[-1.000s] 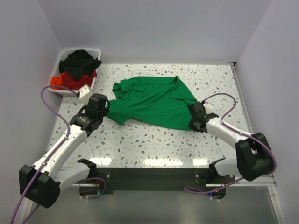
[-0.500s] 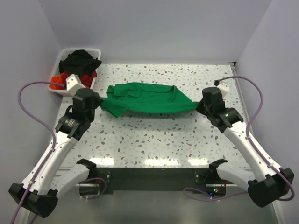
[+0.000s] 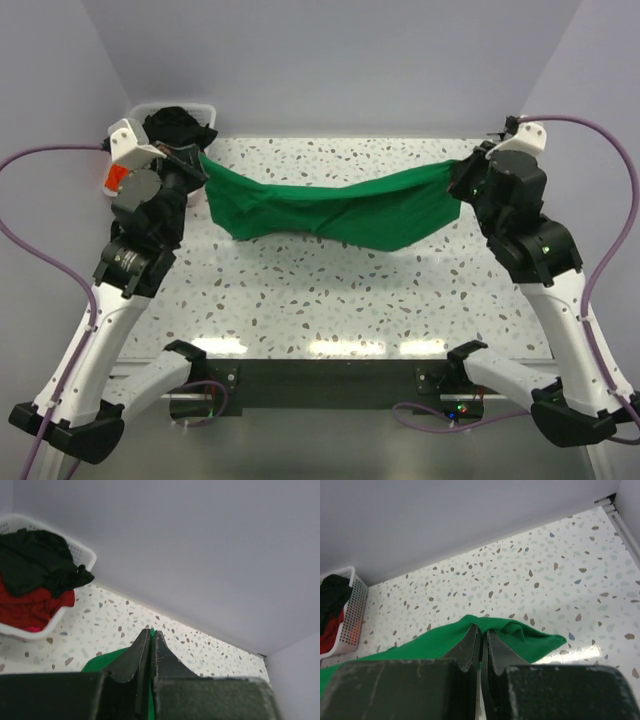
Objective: Fold and stack the t-shirts
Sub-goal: Flatten the tshirt out
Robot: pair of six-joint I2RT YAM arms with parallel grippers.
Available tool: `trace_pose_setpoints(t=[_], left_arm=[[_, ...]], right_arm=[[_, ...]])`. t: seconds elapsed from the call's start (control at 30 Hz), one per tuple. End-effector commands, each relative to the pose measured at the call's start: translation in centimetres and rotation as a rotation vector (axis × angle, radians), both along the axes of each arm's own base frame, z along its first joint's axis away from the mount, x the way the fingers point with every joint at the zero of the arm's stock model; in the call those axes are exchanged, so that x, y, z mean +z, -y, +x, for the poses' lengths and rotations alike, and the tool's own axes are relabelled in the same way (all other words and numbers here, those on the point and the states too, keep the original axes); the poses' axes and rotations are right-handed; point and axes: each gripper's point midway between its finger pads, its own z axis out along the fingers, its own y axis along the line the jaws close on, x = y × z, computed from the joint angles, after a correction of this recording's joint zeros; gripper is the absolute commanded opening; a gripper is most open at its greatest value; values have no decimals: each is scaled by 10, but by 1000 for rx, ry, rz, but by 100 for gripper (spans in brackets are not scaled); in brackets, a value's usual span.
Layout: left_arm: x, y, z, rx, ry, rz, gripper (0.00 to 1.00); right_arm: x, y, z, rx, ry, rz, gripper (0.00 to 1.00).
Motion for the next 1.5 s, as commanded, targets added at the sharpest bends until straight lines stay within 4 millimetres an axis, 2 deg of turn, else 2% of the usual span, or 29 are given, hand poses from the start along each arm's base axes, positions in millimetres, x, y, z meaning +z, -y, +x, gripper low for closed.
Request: trace_pose_setpoints(t=[0.0,0.17,0.2,0.27,0.33,0.37,0.4,0.47,0.5,0.6,0.87,0.9,1.1,1.17,1.23,1.27,1.33,1.37,1.4,1.47], left_arm=[[81,-2,-15,-31,228,51,0],[121,1,-30,-81,356,124,0],[134,0,-35,-80,390,124,0],[142,-4,-35,-58,398,135,0],[154,-6,-40,-49,436,116,0],[167,-5,-45,-58,488,101,0],[179,-6,-50,-60,529,86,0],[189,-3,-51,-72,550,95,0],[202,-5,-56,-70,577,95,0],[216,-7,-58,-61,593,116,0],[221,-23,-89,-37,610,105,0],[213,-22,-88,-41,581,114,0],[225,-31,-111,-39,633,94,0],[228,-29,-110,-44,639,96,0],[227,-26,-100,-41,625,102,0],[224,-27,-93,-25,608,100,0],[217,-22,-70,-6,563,108,0],[213,-26,-61,32,539,102,0],[207,-22,-43,41,506,113,0],[198,-27,-25,104,456,127,0]], right_arm=[[46,11,-8,-5,113,-49,0],[74,10,-20,47,197,-52,0],[79,10,-22,50,211,-55,0],[83,11,-24,50,225,-56,0],[80,8,-21,61,232,-53,0],[80,8,-24,64,243,-47,0],[71,6,-20,64,233,-34,0],[65,6,-20,62,227,-29,0],[60,7,-21,59,219,-30,0],[58,12,-26,44,219,-35,0],[90,29,-61,30,306,-17,0],[97,31,-65,32,320,-11,0],[123,33,-82,59,393,14,0],[127,31,-80,65,403,9,0],[129,29,-73,57,410,5,0],[125,26,-63,58,390,-12,0],[121,25,-51,35,375,-24,0],[118,24,-44,27,364,-43,0],[113,21,-31,17,348,-58,0],[112,24,-17,-24,338,-100,0]])
